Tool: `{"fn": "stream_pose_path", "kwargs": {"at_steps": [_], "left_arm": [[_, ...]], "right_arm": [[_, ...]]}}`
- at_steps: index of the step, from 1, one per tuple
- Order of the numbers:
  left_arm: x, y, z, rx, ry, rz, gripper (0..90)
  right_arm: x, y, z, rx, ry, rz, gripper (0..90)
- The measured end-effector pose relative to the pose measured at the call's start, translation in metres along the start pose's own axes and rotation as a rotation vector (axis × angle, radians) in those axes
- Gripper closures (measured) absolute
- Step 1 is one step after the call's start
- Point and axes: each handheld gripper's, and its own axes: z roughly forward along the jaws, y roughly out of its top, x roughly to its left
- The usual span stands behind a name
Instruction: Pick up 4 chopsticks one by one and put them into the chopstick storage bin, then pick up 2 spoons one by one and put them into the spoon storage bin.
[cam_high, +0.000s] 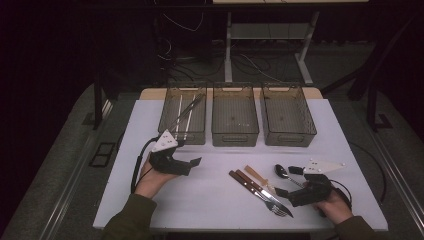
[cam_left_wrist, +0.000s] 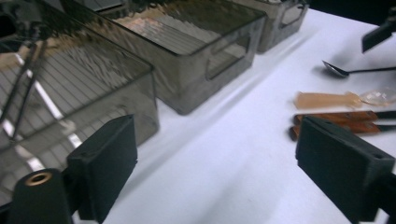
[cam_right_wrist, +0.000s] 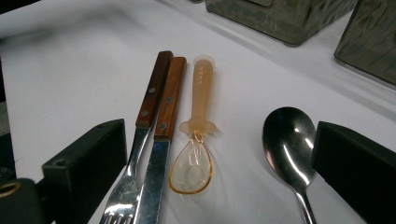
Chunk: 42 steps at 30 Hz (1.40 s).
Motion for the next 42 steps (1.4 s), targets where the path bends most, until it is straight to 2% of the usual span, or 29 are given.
{"fn": "stream_pose_path", "kwargs": {"at_steps": [6,8,18,26,37,42], "left_arm": [[-0.012,-0.013,-0.004,0.033,-0.033,0.009,1.9],[-0.016,-0.018,-0.005,0.030,-0.047,0.001,0.0],[-0.032,-0.042,-0.013,0.044,-0.076,0.006,0.0],[-0.036,-0.046,-0.018,0.035,-0.082,-0.007,0.0],[-0.036,-0.046,-0.016,0.046,-0.088,0.001,0.0],[-0.037,-0.046,-0.016,0.048,-0.095,0.006,0.0]], "right_arm": [[0.000,0.000,0.000,0.005,-0.004,-0.004,3.8],[0.001,-0.001,0.000,0.007,-0.004,-0.006,3.8],[0.000,-0.001,-0.001,0.007,-0.015,-0.003,3.8],[-0.001,-0.001,-0.004,0.000,-0.023,0.005,3.8],[0.000,0.003,-0.007,-0.018,-0.044,0.025,3.8],[0.001,0.004,-0.007,-0.027,-0.049,0.016,3.8]]}}
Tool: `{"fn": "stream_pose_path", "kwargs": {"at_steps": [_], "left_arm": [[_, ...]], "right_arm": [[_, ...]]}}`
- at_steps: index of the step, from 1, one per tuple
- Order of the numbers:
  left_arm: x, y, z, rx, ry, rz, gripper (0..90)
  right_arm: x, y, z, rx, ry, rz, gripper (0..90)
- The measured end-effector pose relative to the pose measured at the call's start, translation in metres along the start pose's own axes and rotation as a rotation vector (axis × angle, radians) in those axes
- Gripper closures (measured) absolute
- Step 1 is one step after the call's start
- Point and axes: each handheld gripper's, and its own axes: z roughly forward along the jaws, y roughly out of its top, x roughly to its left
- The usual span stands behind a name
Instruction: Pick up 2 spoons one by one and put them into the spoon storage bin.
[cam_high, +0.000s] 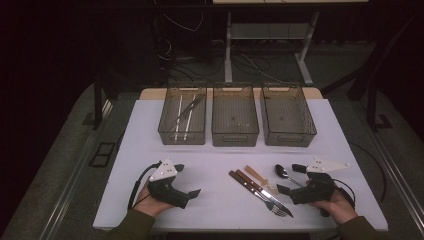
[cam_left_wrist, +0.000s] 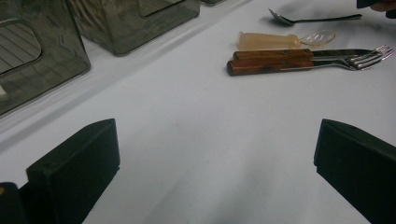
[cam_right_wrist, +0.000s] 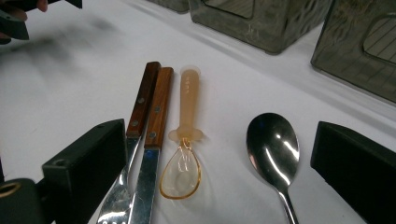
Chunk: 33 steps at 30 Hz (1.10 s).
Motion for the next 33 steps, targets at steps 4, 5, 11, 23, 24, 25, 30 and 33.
{"fn": "stream_pose_path", "kwargs": {"at_steps": [4,5,11,23,24,25,30,33], "left_arm": [[0.001,0.000,0.000,0.003,-0.002,-0.005,0.0],[0.001,0.001,0.000,0.000,-0.003,-0.004,0.0],[0.000,0.001,0.000,-0.006,0.002,0.002,0.0],[-0.002,0.002,0.002,-0.006,-0.003,0.013,0.0],[-0.002,0.002,0.002,-0.006,-0.004,0.011,0.0],[-0.002,0.002,0.002,-0.006,-0.006,0.012,0.0],[-0.002,0.001,0.004,-0.012,-0.007,-0.003,0.0],[-0.002,0.001,0.004,-0.009,-0.009,0.004,0.0]], "right_arm": [[0.002,0.003,-0.002,-0.016,-0.009,0.001,3.8],[0.002,0.003,-0.002,-0.020,-0.006,0.002,3.8],[0.002,0.009,-0.005,-0.013,0.019,-0.001,3.8],[0.003,0.023,0.002,0.030,0.018,-0.003,4.0],[0.002,0.024,0.003,0.036,0.019,-0.002,4.0],[0.002,0.025,0.004,0.038,0.020,0.001,4.0],[0.002,0.030,0.009,0.039,0.021,0.001,4.0],[0.003,0.033,0.013,0.044,0.017,-0.004,4.1]]}}
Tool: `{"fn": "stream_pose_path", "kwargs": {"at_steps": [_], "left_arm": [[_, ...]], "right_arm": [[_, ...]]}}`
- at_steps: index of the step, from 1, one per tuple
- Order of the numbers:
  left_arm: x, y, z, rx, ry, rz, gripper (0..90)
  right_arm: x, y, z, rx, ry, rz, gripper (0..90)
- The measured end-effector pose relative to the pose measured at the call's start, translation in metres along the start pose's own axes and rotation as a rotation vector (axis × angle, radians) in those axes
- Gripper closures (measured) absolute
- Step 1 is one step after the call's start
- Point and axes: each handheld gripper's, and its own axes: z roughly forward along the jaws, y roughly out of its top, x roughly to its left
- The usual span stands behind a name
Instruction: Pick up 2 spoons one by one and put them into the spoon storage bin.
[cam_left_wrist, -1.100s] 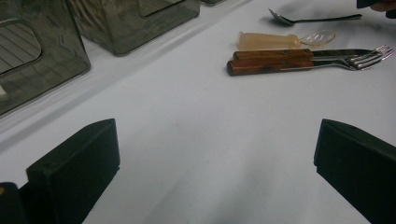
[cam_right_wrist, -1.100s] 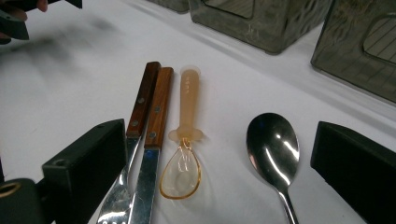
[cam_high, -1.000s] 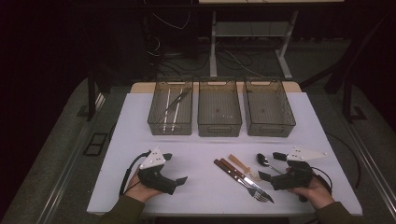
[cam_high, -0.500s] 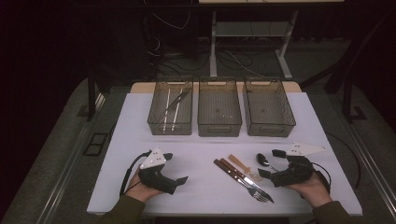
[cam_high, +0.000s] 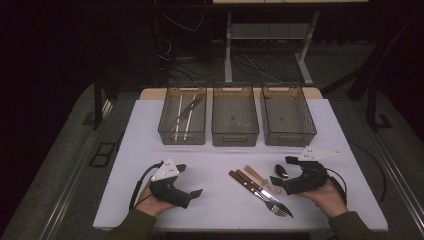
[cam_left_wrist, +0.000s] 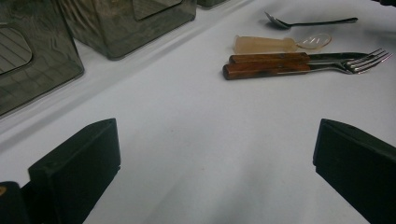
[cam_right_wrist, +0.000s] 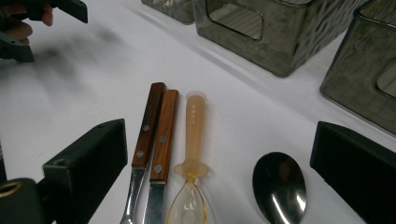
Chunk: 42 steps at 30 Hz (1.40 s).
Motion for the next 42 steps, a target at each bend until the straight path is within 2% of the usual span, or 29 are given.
{"fn": "stream_pose_path", "kwargs": {"at_steps": [3,7,15,20,24,26,32,42], "left_arm": [[0.000,0.000,-0.001,-0.015,-0.004,-0.010,0.0],[0.000,0.000,-0.001,-0.007,0.015,0.000,1.0],[-0.005,-0.001,0.002,0.019,0.043,0.056,4.5],[-0.004,-0.001,0.002,0.026,0.027,0.057,4.5],[-0.004,-0.002,0.003,0.045,0.044,0.061,4.7],[-0.003,-0.002,0.003,0.059,0.049,0.052,5.0],[-0.002,-0.002,0.003,0.050,0.056,0.042,5.1],[-0.003,-0.002,0.003,0.048,0.055,0.059,5.1]], "right_arm": [[0.000,0.003,0.003,-0.005,0.019,-0.010,12.9],[0.001,0.006,0.009,0.002,0.023,-0.021,13.6],[0.006,0.014,0.022,0.017,0.041,-0.030,14.3],[0.009,0.019,0.030,0.035,0.048,-0.039,15.0],[0.010,0.022,0.038,0.044,0.047,-0.044,16.6],[0.010,0.024,0.041,0.052,0.050,-0.049,21.3],[0.009,0.029,0.051,0.077,0.056,-0.061,27.4],[0.007,0.035,0.067,0.146,0.064,-0.063,42.3]]}}
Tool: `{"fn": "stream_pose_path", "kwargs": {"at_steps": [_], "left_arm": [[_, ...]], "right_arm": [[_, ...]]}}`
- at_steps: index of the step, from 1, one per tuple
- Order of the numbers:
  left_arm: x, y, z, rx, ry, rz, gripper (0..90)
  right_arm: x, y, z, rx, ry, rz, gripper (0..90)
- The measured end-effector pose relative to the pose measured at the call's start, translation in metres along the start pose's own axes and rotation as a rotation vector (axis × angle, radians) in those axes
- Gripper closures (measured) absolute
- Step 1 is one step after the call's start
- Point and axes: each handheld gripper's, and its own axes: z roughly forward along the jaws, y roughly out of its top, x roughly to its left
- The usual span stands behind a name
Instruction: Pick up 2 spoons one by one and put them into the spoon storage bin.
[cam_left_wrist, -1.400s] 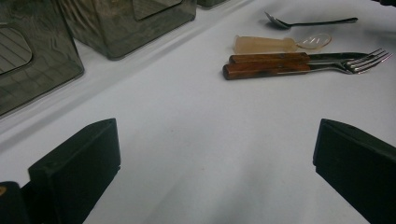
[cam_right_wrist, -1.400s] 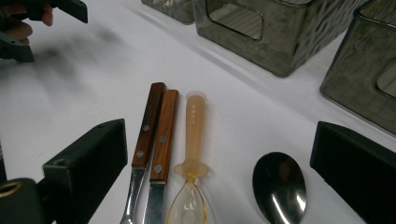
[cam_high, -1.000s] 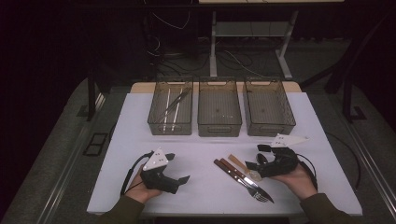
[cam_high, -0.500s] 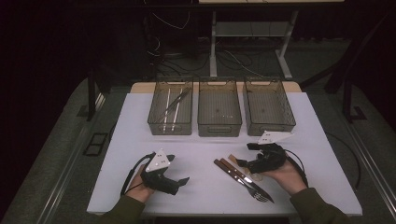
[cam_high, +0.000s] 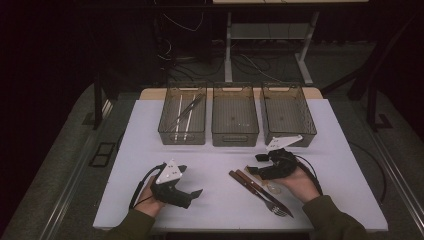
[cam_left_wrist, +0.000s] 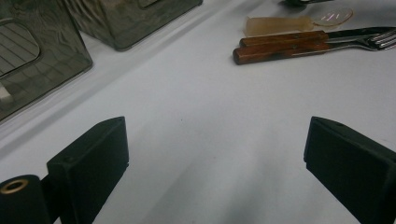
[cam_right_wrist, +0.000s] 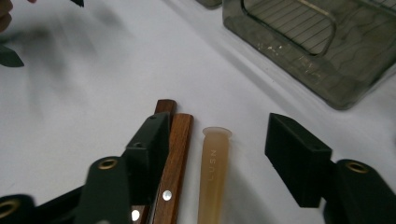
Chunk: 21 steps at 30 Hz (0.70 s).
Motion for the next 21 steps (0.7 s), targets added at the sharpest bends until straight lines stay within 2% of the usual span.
{"fn": "stream_pose_path", "kwargs": {"at_steps": [5,8,12,21], "left_arm": [[0.000,0.000,0.000,0.005,-0.001,0.004,5.1],[-0.001,0.000,0.000,0.007,-0.001,0.008,5.1],[-0.001,0.000,0.000,0.006,-0.001,0.007,5.1],[-0.001,0.000,0.000,0.003,-0.004,0.005,5.7]], "right_arm": [[-0.001,0.002,0.008,0.053,0.003,-0.008,47.3],[-0.001,0.002,0.013,0.091,-0.021,-0.019,50.6],[0.000,0.002,0.018,0.133,-0.026,-0.026,54.0],[0.004,0.000,0.025,0.195,-0.048,-0.055,61.8]]}}
